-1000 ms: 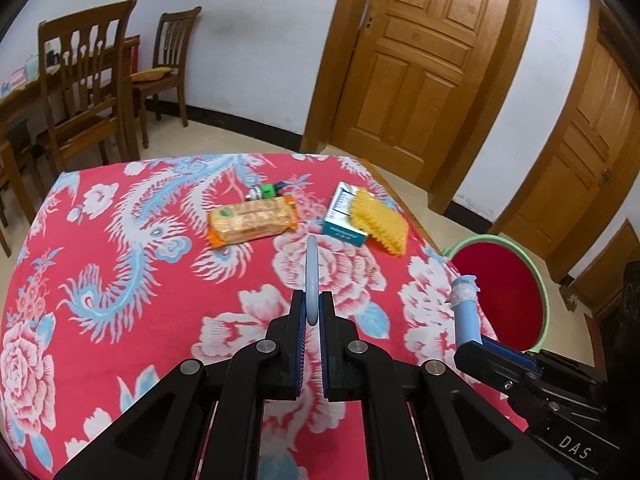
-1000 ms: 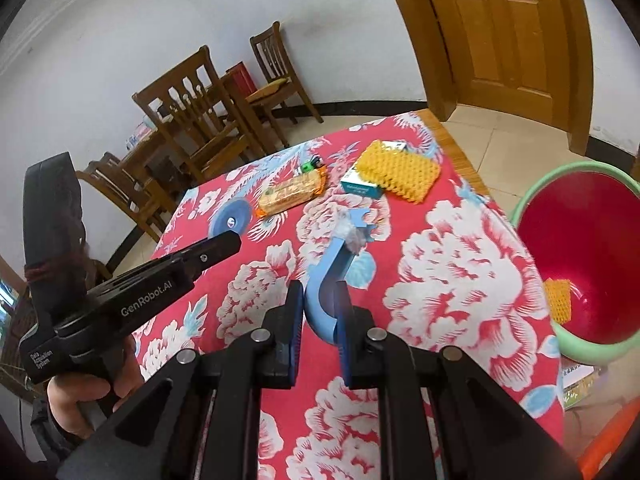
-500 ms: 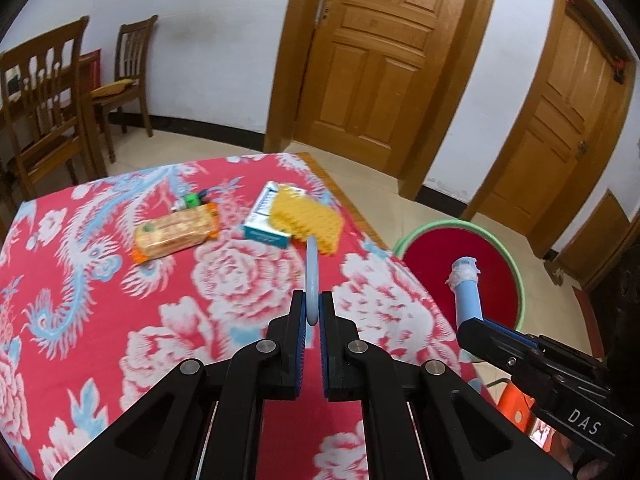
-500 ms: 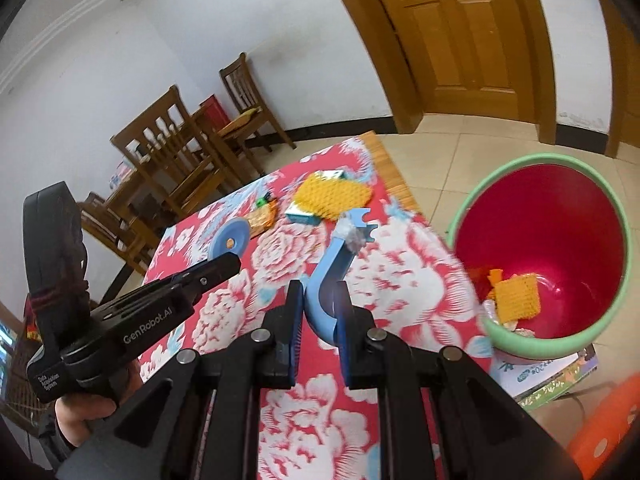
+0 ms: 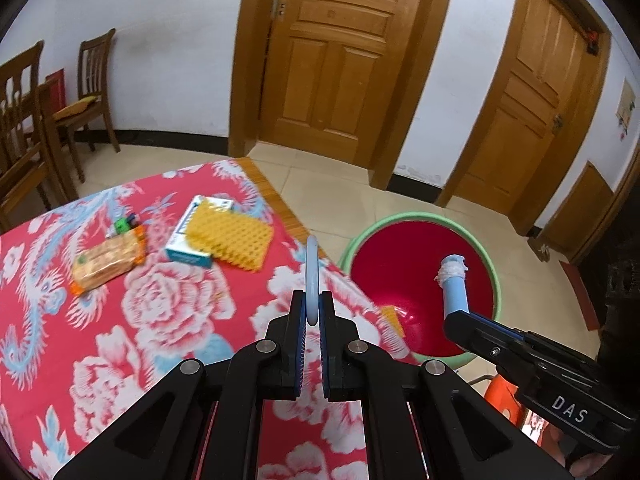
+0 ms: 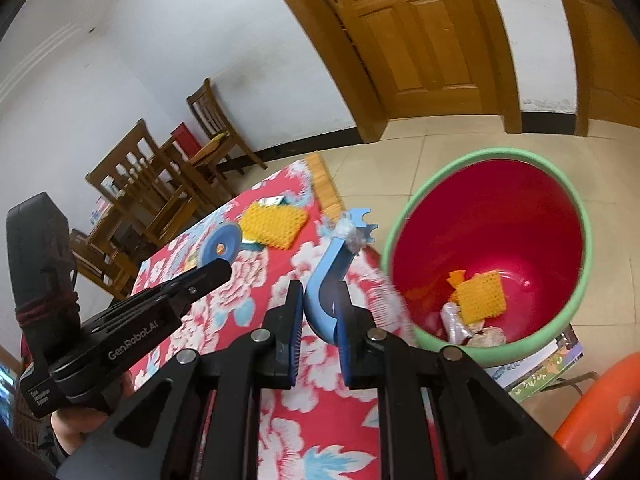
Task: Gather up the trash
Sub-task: 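Carry the hook and disc over the red bin and open both tools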
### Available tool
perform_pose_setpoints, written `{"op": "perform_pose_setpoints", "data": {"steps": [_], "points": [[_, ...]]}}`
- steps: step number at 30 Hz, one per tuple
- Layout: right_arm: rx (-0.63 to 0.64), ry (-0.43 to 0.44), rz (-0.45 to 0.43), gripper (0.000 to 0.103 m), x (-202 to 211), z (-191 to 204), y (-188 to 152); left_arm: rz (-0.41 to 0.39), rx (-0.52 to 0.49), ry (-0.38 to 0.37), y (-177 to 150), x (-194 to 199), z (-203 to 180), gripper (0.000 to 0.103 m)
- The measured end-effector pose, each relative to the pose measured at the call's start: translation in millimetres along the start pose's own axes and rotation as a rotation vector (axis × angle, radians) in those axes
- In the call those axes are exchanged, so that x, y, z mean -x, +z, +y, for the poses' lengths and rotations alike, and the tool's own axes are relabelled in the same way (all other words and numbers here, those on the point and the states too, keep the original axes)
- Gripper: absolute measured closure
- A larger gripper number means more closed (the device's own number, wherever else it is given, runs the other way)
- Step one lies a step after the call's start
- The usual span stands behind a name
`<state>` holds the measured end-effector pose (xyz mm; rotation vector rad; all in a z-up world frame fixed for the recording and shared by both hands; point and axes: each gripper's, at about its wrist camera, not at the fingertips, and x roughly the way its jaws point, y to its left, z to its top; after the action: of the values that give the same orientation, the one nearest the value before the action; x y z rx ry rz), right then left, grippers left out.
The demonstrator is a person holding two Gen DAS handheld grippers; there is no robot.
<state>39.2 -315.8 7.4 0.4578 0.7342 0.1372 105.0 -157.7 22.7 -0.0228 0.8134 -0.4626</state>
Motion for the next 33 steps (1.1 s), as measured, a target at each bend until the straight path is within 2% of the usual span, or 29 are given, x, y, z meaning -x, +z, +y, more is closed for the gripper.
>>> {"op": "perform_pose_setpoints", "data": {"steps": [18,33], "points": [[-0.123,-0.123,-0.001,0.086,-10.6,-67.0,5.6,0.042,-0.078,-0.051,9.0,-38.0,-43.0,0.098],[-0.242,-0.151,0.026,0.085,-21.7,-108.4,0.0,0.092,-0.113,-0.085,5.5,-67.7,-66.0,0.098]]}}
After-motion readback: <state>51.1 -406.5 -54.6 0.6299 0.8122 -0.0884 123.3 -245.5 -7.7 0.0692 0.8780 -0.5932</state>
